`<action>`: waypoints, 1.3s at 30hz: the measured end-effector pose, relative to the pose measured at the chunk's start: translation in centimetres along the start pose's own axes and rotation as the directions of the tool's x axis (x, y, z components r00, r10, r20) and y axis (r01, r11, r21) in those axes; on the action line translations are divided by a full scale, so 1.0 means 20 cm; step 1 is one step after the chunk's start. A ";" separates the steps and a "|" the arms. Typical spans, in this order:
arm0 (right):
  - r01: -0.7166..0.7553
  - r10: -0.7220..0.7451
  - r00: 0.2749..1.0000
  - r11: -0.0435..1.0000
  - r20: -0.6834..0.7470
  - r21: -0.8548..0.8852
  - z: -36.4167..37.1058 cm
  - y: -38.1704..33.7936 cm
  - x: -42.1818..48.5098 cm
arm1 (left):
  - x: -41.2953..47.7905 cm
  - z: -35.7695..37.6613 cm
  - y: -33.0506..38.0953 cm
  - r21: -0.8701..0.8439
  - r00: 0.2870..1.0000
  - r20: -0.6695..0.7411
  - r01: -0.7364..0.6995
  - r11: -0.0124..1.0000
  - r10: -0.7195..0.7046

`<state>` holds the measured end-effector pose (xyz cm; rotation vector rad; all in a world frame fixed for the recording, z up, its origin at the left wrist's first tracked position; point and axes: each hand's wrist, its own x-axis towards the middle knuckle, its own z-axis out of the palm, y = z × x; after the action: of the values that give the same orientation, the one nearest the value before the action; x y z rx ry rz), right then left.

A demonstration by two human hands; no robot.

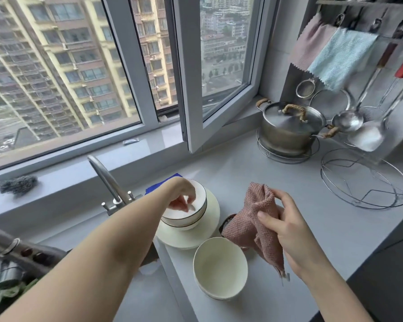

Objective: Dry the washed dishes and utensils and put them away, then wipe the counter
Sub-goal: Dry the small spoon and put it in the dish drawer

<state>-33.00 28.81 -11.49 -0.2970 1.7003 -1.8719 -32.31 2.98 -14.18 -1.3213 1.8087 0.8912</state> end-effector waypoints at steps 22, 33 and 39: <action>0.364 -0.371 0.923 0.928 0.107 0.077 0.64 0.01 0.14 | -0.53 -0.01 -0.53 -0.889 0.626 0.382 0.048 0.456 0.680; 0.546 -0.607 0.792 0.649 0.073 -0.530 0.58 -0.03 0.12 | -0.65 0.17 -0.60 -0.433 0.645 -0.388 -0.758 0.487 0.659; 0.376 -0.567 0.737 0.797 -0.369 -0.472 0.39 -0.14 0.09 | -0.65 0.20 -0.62 -0.432 0.636 -0.514 -0.772 0.467 0.576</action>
<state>-31.10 21.30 -7.88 -0.4765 2.5475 -2.1013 -16.86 9.63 -6.61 -1.0825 2.4881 1.9817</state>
